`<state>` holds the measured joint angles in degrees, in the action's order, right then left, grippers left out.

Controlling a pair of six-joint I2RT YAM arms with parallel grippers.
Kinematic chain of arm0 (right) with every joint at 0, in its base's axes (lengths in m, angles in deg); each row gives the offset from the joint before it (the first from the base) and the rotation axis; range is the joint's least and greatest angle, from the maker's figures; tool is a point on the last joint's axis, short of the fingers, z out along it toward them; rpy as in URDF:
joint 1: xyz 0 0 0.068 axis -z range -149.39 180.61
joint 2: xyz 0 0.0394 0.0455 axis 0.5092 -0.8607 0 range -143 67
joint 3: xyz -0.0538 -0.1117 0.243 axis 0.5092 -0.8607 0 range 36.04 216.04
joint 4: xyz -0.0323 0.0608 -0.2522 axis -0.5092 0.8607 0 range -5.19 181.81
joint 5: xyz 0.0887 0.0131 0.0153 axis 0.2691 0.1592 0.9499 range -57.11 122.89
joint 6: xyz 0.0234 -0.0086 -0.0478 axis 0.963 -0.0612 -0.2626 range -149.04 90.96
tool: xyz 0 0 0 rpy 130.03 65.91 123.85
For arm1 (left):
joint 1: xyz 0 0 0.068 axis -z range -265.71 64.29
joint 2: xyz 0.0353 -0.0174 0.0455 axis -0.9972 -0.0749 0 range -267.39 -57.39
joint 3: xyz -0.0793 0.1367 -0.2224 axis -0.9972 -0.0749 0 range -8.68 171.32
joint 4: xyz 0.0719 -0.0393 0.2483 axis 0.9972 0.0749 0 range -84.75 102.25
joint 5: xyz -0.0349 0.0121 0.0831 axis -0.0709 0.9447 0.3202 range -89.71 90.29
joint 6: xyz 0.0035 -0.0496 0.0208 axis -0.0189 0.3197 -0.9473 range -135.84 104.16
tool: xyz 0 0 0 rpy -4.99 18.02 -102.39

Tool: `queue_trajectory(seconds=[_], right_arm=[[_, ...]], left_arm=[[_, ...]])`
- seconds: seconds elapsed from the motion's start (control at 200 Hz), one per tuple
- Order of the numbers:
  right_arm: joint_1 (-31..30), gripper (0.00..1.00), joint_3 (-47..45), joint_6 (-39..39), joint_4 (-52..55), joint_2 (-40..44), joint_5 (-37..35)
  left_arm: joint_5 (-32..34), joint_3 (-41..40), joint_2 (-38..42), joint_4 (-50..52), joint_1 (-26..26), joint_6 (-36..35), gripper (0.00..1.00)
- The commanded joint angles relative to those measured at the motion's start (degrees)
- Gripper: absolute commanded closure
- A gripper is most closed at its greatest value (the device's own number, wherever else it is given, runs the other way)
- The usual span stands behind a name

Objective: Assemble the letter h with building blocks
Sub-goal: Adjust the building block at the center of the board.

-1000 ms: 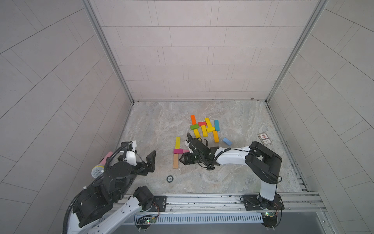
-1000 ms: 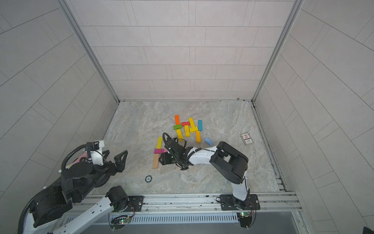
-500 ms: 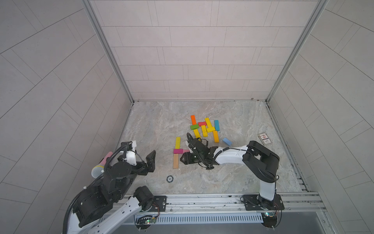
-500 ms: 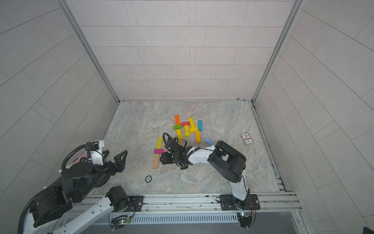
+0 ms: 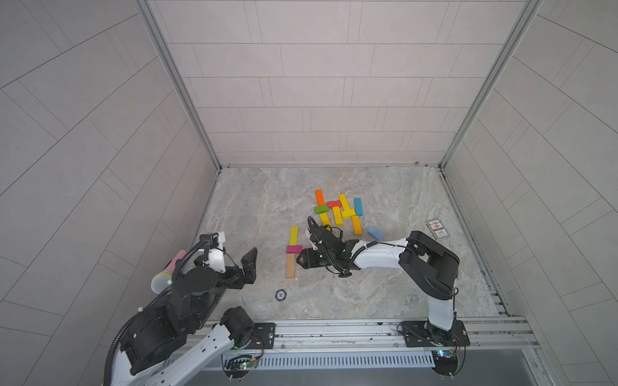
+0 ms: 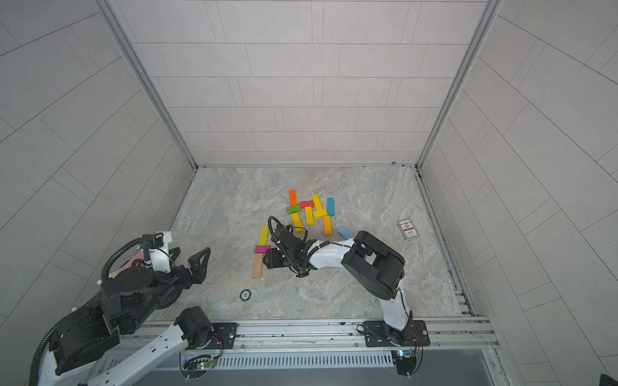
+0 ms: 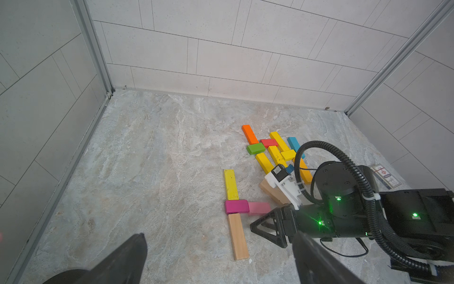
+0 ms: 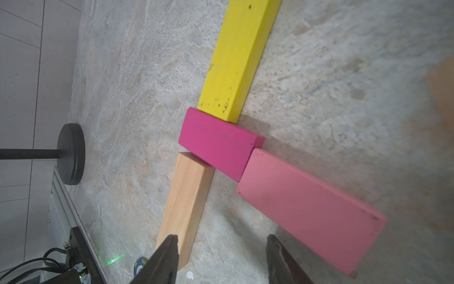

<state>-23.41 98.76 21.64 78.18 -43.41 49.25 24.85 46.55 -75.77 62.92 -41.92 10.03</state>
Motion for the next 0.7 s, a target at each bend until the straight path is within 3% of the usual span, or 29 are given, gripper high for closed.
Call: queue_trajectory(seconds=[0.0, 0.695], right_arm=[[0.2, 0.41, 1.1, 0.6, 0.5, -1.4, -0.7], [1.0, 0.41, 2.5, -0.1, 0.6, -2.9, -0.1]], left_arm=[[1.2, -0.3, -0.4, -0.4, -0.2, -1.0, 0.00], [1.3, -0.8, -0.6, -0.8, -0.2, -1.2, 0.00]])
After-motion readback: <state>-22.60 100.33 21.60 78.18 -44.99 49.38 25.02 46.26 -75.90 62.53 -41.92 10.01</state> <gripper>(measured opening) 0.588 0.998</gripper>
